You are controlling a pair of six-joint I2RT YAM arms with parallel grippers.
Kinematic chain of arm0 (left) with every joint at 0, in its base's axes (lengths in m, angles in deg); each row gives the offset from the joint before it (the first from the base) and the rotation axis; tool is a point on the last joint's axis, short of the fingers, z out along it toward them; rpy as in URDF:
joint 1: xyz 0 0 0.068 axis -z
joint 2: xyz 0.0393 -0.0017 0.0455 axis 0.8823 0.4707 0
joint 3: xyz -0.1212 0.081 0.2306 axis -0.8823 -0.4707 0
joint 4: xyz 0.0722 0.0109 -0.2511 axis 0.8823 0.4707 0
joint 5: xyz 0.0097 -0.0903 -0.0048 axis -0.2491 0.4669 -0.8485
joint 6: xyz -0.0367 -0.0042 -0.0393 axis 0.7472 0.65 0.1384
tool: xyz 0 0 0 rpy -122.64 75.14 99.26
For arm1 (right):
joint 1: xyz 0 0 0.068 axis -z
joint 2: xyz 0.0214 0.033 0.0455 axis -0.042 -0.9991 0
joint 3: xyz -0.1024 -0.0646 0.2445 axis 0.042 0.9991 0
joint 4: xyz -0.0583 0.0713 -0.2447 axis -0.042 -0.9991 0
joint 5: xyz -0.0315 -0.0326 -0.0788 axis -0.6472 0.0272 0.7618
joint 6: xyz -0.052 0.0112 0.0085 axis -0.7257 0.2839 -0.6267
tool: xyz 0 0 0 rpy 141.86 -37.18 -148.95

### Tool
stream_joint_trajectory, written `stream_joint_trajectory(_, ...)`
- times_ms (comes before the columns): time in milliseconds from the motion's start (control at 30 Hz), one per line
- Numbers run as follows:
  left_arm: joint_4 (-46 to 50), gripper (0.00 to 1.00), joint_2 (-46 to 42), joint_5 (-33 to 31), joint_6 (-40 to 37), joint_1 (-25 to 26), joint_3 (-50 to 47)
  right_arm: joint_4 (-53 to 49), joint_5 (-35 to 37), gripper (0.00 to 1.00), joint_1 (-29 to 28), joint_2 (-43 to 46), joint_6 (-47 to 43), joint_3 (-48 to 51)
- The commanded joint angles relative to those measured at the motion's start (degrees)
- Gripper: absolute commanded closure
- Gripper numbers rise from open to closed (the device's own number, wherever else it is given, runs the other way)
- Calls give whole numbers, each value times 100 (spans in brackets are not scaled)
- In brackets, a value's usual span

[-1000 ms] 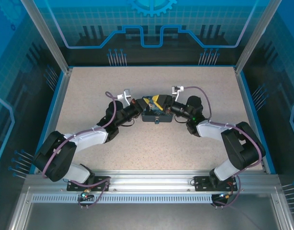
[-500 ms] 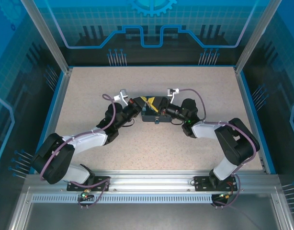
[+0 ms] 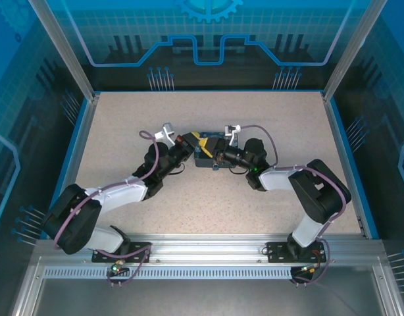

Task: Unlock a padlock with a key

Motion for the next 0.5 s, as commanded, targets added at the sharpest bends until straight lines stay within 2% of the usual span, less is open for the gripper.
stream_joint_trajectory(0, -202, 100, -200, -209, -122, 54, -117, 330, 139, 70, -78, -67, 18, -164)
stream_joint_trajectory(300, -173, 100, -282, -289, -149, 78, -200, 234, 149, 71, -38, -21, 6, -251)
stream_joint_trajectory(467, -160, 100, -293, -343, -163, 86, -213, 225, 133, 76, -35, -39, 6, -273)
